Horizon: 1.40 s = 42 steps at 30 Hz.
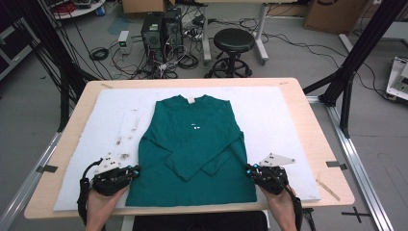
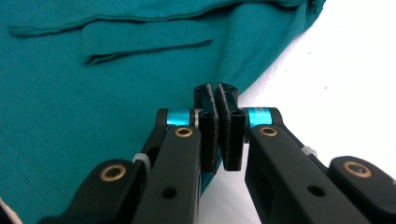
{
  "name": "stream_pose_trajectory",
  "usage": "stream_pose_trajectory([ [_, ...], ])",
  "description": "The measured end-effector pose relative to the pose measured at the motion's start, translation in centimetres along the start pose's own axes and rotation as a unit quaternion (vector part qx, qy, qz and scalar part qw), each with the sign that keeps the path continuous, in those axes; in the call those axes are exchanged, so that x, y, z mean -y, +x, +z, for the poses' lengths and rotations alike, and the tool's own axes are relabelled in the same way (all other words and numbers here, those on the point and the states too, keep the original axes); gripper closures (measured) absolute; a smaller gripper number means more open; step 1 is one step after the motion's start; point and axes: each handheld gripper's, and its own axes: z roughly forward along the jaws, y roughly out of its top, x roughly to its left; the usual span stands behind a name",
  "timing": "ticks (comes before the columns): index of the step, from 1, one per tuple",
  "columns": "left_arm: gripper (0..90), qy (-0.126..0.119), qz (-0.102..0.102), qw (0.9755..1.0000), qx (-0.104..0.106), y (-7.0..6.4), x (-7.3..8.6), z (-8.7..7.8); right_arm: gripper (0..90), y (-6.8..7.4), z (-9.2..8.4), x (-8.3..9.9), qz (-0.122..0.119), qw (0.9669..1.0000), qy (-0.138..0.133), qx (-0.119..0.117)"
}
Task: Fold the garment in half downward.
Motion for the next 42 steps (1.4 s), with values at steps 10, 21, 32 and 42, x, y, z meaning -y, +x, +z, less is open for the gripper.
stream_pose_trajectory([
  [10,86.6,0.000,0.024,0.9996,0.013,-0.9,1.2,-1.3,88.1,0.8,-1.3,1.7,-0.005,0.9999,-0.006,-0.009],
  [21,86.6,-0.002,0.041,0.9988,0.027,-1.9,2.4,-2.4,88.1,1.4,-2.4,3.3,0.001,0.9994,-0.019,-0.030],
  [32,86.5,0.007,0.041,0.9977,0.053,-2.1,2.9,-2.9,88.0,1.9,-3.1,4.3,0.000,0.9989,-0.016,-0.044],
  [42,86.4,0.019,0.042,0.9971,0.061,-2.3,2.9,-2.9,86.8,2.1,-3.4,4.8,0.005,0.9987,-0.008,-0.051],
])
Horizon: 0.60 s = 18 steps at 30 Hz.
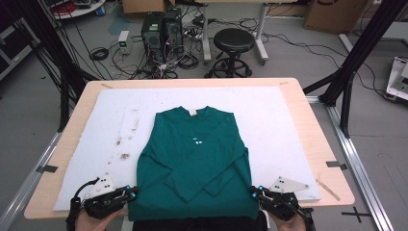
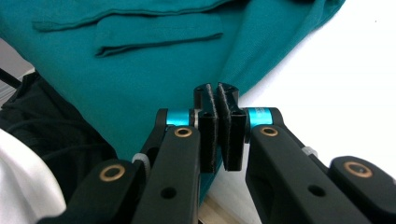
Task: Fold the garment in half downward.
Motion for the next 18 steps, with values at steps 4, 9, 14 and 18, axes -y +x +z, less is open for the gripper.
stream_pose_trajectory([
  [4,82.2,-0.001,0.000,1.0000,0.005,0.0,-0.1,0.1,79.8,-0.2,-0.1,-0.1,0.006,1.0000,-0.006,-0.004],
  [9,64.3,-0.005,-0.001,1.0000,0.005,0.2,-0.5,0.1,61.7,-0.6,-0.3,-0.3,0.016,0.9997,-0.017,-0.004],
  [14,52.2,-0.013,-0.008,0.9999,-0.004,0.7,-1.2,0.2,45.6,-1.0,-0.2,-0.8,0.021,0.9995,-0.024,0.002],
  [18,48.6,-0.026,-0.013,0.9996,-0.003,1.4,-1.9,0.2,37.2,-1.5,-0.1,-1.6,0.024,0.9991,-0.033,0.009],
])
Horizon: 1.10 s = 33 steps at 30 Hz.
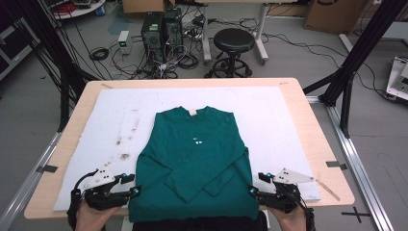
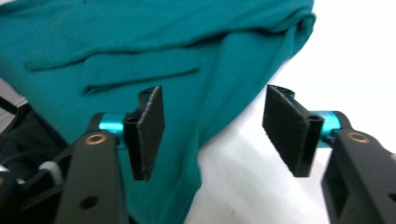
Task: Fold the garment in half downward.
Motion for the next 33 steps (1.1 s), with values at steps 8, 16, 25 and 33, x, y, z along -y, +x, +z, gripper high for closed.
stream_pose_trajectory([
  [8,42.5,-0.007,-0.015,0.9999,0.000,2.0,-1.7,1.3,29.8,-1.3,1.9,-1.8,0.007,0.9999,-0.003,0.010],
  [16,36.9,-0.017,-0.021,0.9996,-0.011,4.4,-3.7,2.8,21.6,-2.4,4.5,-3.9,-0.007,0.9997,0.016,0.015],
  [25,40.1,0.004,-0.010,0.9997,-0.024,6.5,-6.5,4.0,21.7,-3.9,5.5,-5.9,-0.032,0.9983,0.004,0.049],
  [33,40.0,0.003,-0.001,0.9994,-0.033,7.7,-8.1,5.9,23.8,-5.8,6.5,-6.3,-0.023,0.9971,0.007,0.072],
])
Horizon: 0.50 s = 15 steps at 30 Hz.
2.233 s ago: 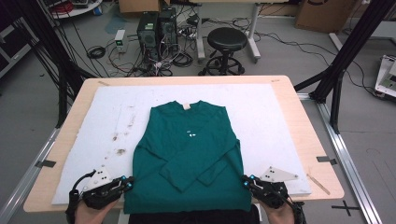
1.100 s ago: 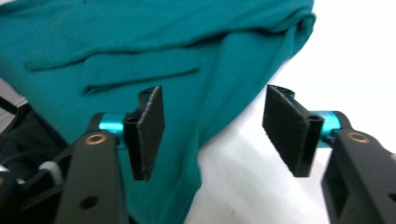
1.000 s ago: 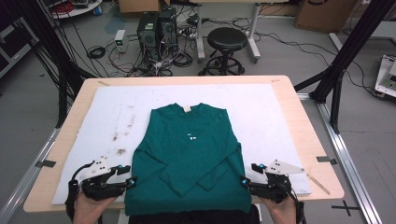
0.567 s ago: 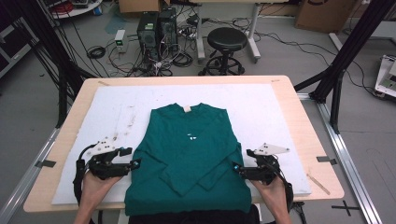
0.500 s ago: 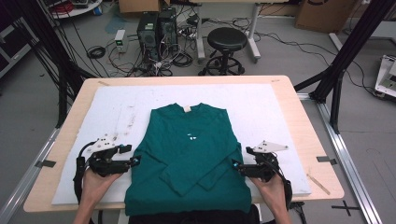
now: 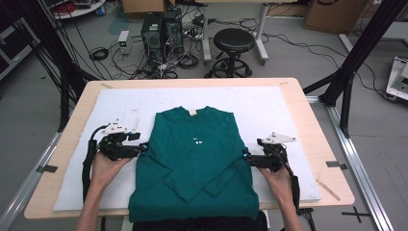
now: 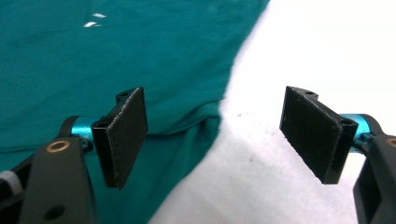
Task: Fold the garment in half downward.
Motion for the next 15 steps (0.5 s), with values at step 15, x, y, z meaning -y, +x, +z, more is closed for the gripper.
stream_pose_trajectory([
  [15,38.5,-0.003,-0.025,0.9996,-0.016,1.5,-1.2,1.3,24.3,-0.7,0.7,0.4,0.031,0.9992,-0.022,0.010],
])
